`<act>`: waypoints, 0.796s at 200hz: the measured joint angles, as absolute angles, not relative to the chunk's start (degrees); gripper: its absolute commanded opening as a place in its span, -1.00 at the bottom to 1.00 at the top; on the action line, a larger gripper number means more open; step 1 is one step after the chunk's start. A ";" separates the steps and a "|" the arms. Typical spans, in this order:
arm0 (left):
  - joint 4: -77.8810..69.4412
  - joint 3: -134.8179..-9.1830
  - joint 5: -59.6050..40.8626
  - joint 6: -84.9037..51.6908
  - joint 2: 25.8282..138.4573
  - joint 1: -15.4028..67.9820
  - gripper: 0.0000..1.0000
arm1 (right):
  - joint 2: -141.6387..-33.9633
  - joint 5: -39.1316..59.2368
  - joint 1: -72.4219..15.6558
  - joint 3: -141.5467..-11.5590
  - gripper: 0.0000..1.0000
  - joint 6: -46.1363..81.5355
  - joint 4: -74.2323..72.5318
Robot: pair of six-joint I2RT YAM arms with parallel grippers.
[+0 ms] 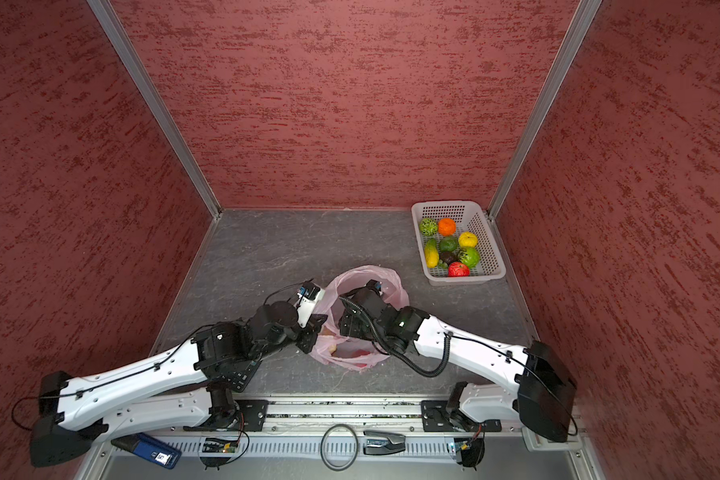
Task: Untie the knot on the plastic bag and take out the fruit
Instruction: 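Move the right gripper back over the bag and lower it toward the green lime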
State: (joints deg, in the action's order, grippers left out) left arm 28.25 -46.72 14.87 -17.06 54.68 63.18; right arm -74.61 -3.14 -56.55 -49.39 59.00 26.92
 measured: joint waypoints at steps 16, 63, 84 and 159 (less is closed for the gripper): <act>28.03 -46.72 14.55 -17.06 54.68 63.37 -1.00 | -77.54 -4.93 -56.49 -48.88 0.63 60.07 25.12; 26.30 -46.13 12.60 -17.08 54.72 64.31 -1.00 | -83.35 -10.85 -52.66 -48.88 0.65 63.64 16.69; 26.02 -45.41 11.79 -17.08 55.13 64.93 -1.00 | -85.43 -13.80 -50.52 -48.88 0.66 65.49 14.26; 25.78 -44.97 9.65 -17.19 57.78 65.60 -1.00 | -89.84 -19.77 -48.07 -48.88 0.71 69.06 11.49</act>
State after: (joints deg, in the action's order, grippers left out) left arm 25.78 -44.97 9.65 -17.19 57.78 65.60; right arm -89.84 -19.77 -48.07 -48.88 69.06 11.49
